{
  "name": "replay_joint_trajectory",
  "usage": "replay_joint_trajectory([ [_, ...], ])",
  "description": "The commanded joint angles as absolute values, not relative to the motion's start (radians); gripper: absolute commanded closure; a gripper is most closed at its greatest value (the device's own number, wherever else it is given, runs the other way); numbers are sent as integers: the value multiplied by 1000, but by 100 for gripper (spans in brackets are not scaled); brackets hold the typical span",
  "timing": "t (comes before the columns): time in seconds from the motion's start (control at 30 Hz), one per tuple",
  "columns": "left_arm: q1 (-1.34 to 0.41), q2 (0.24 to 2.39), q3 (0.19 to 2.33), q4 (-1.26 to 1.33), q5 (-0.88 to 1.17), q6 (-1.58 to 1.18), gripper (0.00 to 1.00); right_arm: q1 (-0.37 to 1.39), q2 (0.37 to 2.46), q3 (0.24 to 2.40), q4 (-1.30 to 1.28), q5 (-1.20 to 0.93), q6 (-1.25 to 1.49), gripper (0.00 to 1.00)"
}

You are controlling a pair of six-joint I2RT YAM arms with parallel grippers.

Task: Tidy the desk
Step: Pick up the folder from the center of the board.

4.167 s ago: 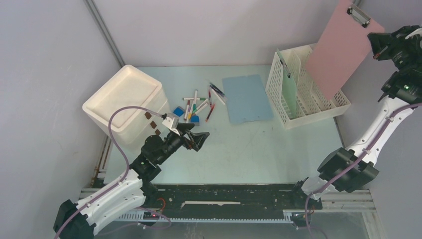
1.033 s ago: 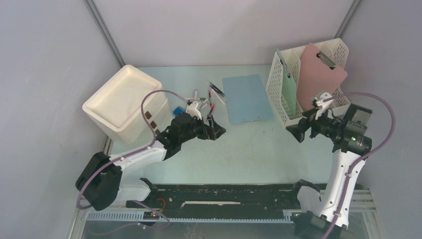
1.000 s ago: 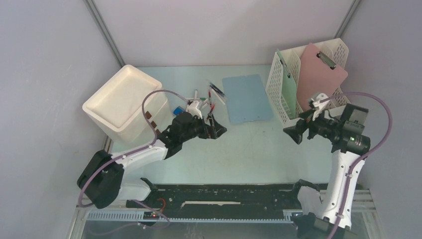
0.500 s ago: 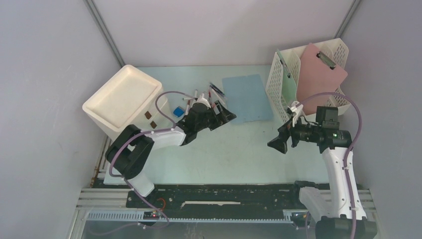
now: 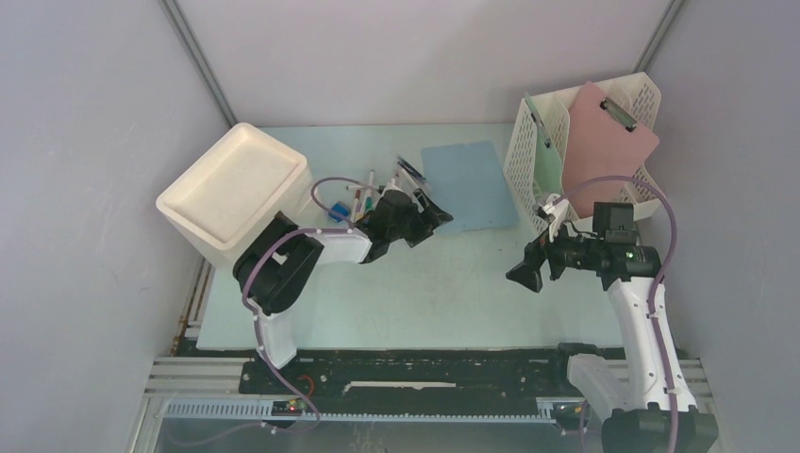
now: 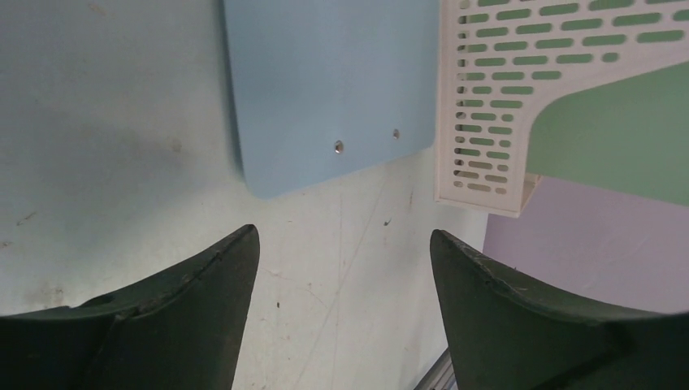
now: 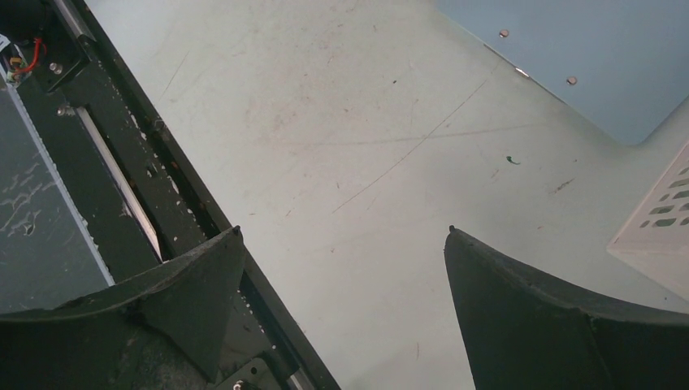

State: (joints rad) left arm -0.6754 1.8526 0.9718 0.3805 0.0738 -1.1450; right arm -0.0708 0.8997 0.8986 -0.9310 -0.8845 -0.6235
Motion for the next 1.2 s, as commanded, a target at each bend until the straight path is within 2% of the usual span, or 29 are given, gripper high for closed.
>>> replay_joint_trajectory([
  [0.0,-664,1890,1016,391,67,-1196,19,-50,897,900,-915,-864,-630,0],
  [0.6,-628,2005,1077,456,71,-1283,30,-31,898,897,-924,-858,-643,0],
  [1.17,-624,2050,1101,441,75,-1296,29,-26,899,896,-925,-854,-644,0],
])
